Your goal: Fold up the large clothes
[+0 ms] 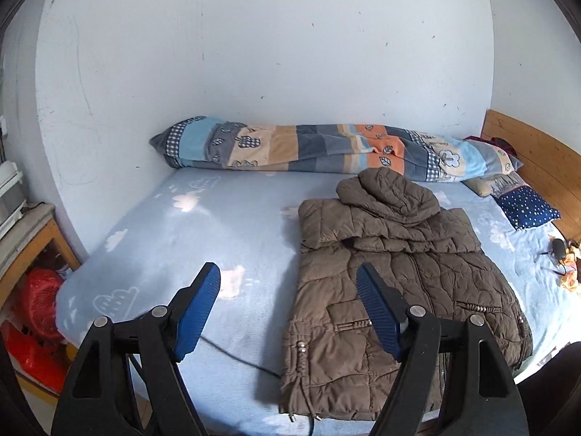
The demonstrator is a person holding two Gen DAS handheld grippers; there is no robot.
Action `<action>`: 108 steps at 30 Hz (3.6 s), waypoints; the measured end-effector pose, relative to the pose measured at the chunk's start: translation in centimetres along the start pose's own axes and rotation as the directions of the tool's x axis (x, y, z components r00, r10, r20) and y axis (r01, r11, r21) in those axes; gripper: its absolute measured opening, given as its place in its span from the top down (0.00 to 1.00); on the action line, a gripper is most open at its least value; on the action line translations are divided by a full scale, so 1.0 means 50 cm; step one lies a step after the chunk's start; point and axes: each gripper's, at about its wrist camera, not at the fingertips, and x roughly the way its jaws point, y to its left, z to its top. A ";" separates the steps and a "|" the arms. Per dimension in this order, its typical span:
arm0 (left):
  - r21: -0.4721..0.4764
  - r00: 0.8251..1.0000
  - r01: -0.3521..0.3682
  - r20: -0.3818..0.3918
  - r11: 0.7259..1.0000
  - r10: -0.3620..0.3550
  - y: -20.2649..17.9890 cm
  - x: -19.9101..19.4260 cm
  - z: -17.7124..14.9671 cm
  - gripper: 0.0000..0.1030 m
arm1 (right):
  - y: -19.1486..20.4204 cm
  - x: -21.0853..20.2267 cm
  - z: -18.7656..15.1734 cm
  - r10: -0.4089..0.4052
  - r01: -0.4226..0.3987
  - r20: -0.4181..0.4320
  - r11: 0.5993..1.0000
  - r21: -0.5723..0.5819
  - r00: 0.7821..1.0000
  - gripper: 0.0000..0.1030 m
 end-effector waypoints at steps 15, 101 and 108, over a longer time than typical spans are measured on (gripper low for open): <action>-0.009 0.977 0.075 -0.199 0.997 -0.075 -0.127 0.093 -0.154 0.19 | 0.104 0.124 -0.148 0.134 -0.142 -0.161 0.989 -0.039 0.978 0.47; -0.276 0.881 -0.047 -0.465 0.960 -0.090 0.021 0.352 -0.339 0.17 | -0.107 0.278 -0.319 0.022 0.134 -0.406 0.927 0.350 0.913 0.46; -0.367 0.868 -0.055 -0.477 0.928 -0.137 0.041 0.361 -0.359 0.17 | -0.168 0.301 -0.345 0.128 0.129 -0.412 0.830 0.542 0.902 0.43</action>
